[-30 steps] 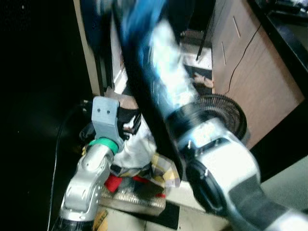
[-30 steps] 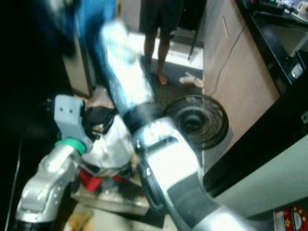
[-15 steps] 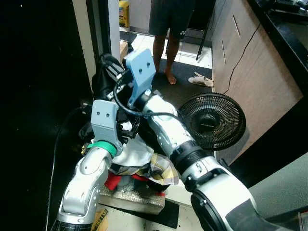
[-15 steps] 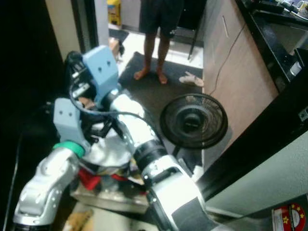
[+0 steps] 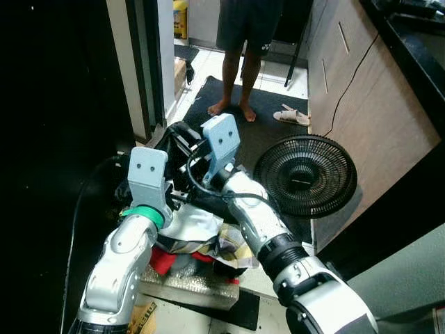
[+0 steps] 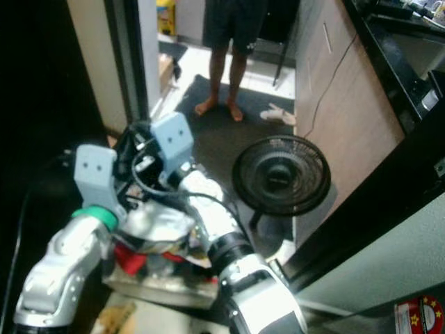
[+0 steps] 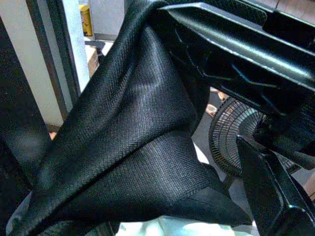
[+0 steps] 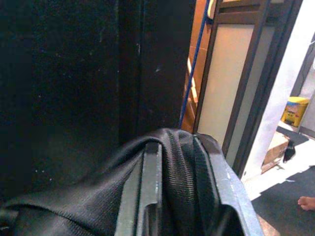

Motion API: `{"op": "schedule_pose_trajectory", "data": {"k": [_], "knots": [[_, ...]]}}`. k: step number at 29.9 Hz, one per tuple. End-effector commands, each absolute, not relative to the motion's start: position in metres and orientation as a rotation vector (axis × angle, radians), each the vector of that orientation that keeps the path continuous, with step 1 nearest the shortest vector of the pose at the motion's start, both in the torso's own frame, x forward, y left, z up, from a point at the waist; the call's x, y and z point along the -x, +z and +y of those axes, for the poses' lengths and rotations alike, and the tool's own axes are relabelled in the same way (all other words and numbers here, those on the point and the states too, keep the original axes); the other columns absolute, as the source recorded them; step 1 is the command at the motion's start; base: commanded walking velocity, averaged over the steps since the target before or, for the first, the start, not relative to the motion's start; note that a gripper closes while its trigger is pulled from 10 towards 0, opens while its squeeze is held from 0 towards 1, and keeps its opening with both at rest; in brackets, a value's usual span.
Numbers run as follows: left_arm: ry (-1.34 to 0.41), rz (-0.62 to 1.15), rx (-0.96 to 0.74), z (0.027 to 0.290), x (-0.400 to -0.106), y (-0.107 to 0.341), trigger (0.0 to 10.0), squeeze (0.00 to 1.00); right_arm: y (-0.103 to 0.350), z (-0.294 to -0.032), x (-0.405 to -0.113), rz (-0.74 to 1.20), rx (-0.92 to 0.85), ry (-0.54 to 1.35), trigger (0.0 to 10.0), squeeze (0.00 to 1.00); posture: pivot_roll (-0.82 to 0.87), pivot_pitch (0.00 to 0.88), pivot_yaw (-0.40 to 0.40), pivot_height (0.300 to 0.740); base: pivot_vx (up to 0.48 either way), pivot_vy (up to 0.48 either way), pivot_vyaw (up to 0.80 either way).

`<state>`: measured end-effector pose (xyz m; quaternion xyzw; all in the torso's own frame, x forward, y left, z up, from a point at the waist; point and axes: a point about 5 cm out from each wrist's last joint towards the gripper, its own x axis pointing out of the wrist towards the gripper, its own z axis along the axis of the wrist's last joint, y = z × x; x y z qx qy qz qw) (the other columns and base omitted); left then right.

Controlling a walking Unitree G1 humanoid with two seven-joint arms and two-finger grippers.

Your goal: Clothes washing

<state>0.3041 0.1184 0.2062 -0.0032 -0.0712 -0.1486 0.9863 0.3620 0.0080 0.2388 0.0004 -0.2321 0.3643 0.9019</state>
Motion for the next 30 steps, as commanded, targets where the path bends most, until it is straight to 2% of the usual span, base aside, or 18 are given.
{"op": "schedule_pose_trajectory", "data": {"k": [1,6,7,8,9,10,11,12,13,14,16,18,19,22,30], "knots": [[-0.323,-0.140,0.012,0.113,-0.304,0.207,10.0,0.00,0.229,0.031,-0.350,-0.445,-0.100,0.785,10.0,1.00,0.09,0.164,-0.015,0.740,0.000,0.000,0.00],[-0.325,-0.140,0.012,0.113,-0.304,0.207,10.0,0.00,0.231,0.025,-0.351,-0.458,-0.084,0.771,10.0,1.00,0.09,0.166,-0.010,0.740,0.000,0.000,0.00],[-0.325,-0.140,0.012,0.113,-0.304,0.208,10.0,0.00,0.232,0.019,-0.351,-0.490,-0.038,0.752,10.0,1.00,0.09,0.167,-0.010,0.740,0.000,0.000,0.00],[-0.324,-0.139,0.012,0.113,-0.304,0.208,10.0,0.00,0.236,0.010,-0.350,-0.532,-0.002,0.725,10.0,0.80,0.09,0.168,-0.010,0.740,0.000,0.000,0.00],[-0.324,-0.139,0.012,0.113,-0.304,0.208,10.0,0.00,0.236,0.010,-0.350,-0.532,-0.002,0.725,10.0,0.80,0.09,0.168,-0.010,0.740,0.000,0.000,0.00],[-0.324,-0.138,0.012,0.114,-0.304,0.207,10.0,0.00,0.238,0.005,-0.349,-0.560,0.021,0.707,10.0,0.00,0.09,0.168,-0.010,0.740,0.000,0.000,0.00],[-0.322,-0.137,0.011,0.114,-0.304,0.207,10.0,0.00,0.245,-0.006,-0.349,-0.593,0.005,0.653,10.0,0.00,0.09,0.170,-0.009,0.740,0.000,0.000,0.00],[-0.322,-0.137,0.011,0.114,-0.304,0.207,10.0,0.00,0.245,-0.006,-0.349,-0.593,0.005,0.653,10.0,0.00,0.09,0.170,-0.009,0.740,0.000,0.000,0.00],[-0.322,-0.135,0.011,0.115,-0.304,0.207,10.0,0.00,0.253,-0.022,-0.352,-0.624,-0.037,0.567,10.0,0.00,0.09,0.170,-0.007,0.740,0.000,0.000,0.00],[-0.322,-0.135,0.011,0.115,-0.304,0.207,10.0,0.00,0.253,-0.022,-0.352,-0.624,-0.037,0.567,10.0,0.00,0.09,0.170,-0.007,0.740,0.000,0.000,0.00],[-0.323,-0.138,0.007,0.115,-0.304,0.208,10.0,0.00,0.270,-0.051,-0.353,-0.692,-0.098,0.433,10.0,0.00,0.09,0.170,-0.005,0.740,0.000,0.000,0.00],[-0.379,-0.176,-0.041,0.113,-0.301,0.214,10.0,0.00,0.273,-0.060,-0.352,-0.695,-0.108,0.424,10.0,0.00,0.08,0.170,0.000,0.740,0.000,0.000,0.00],[-0.379,-0.176,-0.041,0.113,-0.301,0.214,10.0,0.00,0.273,-0.060,-0.352,-0.695,-0.108,0.424,10.0,0.00,0.08,0.170,0.000,0.740,0.000,0.000,0.00],[-0.522,-0.216,-0.122,0.109,-0.297,0.228,10.0,0.00,0.259,-0.072,-0.349,-0.628,-0.097,0.486,10.0,0.00,0.07,0.165,0.010,0.740,0.000,0.000,0.00],[-0.492,-0.149,-0.032,0.118,-0.292,0.216,10.0,0.00,0.230,-0.074,-0.336,-0.540,-0.069,0.510,10.0,0.00,0.07,0.166,0.016,0.740,0.000,0.000,0.00]]}}
